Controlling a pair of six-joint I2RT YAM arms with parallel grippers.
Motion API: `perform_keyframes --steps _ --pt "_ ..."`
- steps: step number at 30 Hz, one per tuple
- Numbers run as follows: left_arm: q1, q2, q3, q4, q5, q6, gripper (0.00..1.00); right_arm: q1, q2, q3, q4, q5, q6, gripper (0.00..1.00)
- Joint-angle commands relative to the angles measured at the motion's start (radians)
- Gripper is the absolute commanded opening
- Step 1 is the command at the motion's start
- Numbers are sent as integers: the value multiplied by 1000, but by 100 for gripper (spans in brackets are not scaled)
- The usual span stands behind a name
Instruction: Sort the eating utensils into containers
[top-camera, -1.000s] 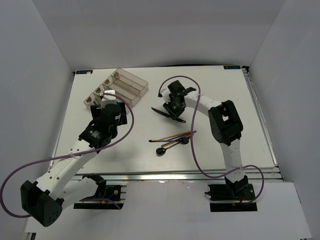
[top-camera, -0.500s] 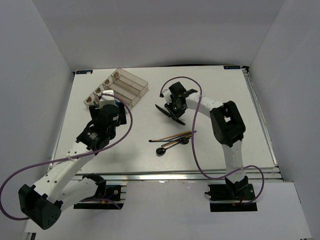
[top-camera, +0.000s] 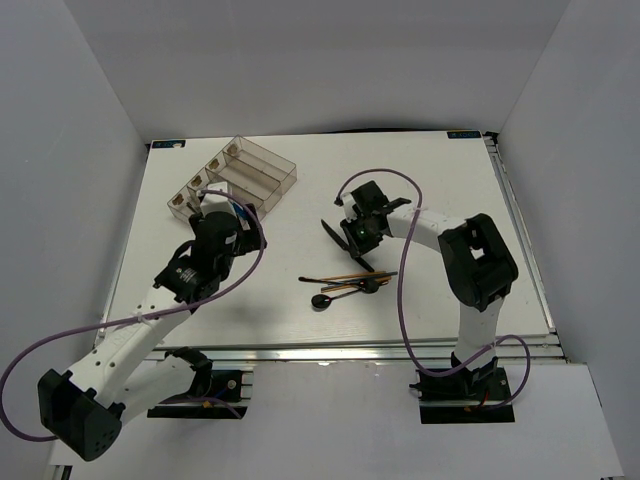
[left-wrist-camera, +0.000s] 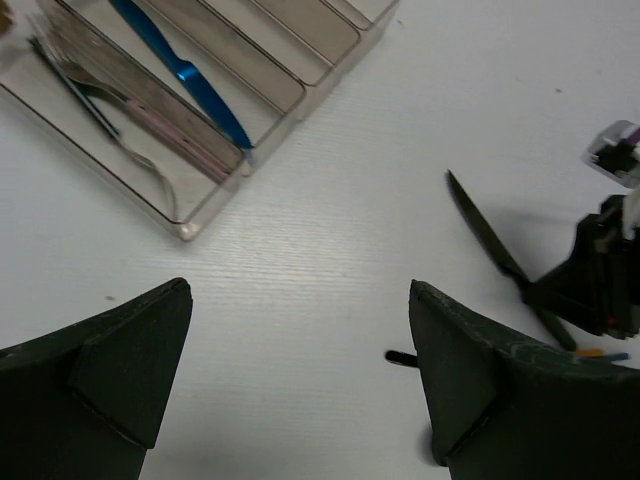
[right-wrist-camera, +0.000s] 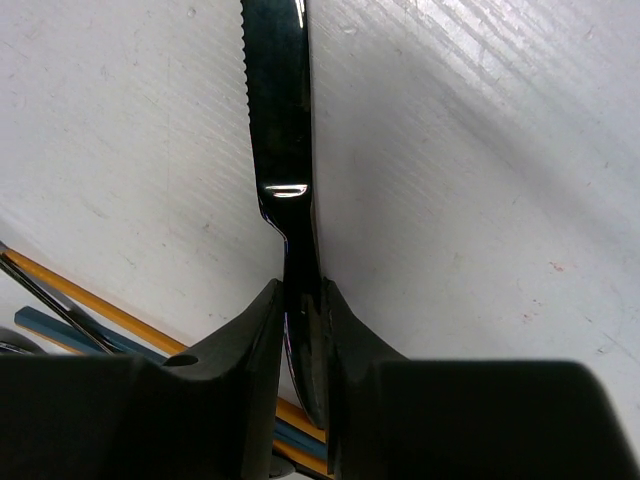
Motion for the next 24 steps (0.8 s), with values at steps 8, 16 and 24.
perform_keyframes --steps 8,16,24 --pt "3 62 -118 264 204 -301 98 -3 -80 14 44 35 41 0" --pt "3 107 -185 401 239 -407 98 -3 -84 88 14 43 29 0" --pt "3 205 -254 712 360 -504 98 -1 -172 47 17 -83 70 0"
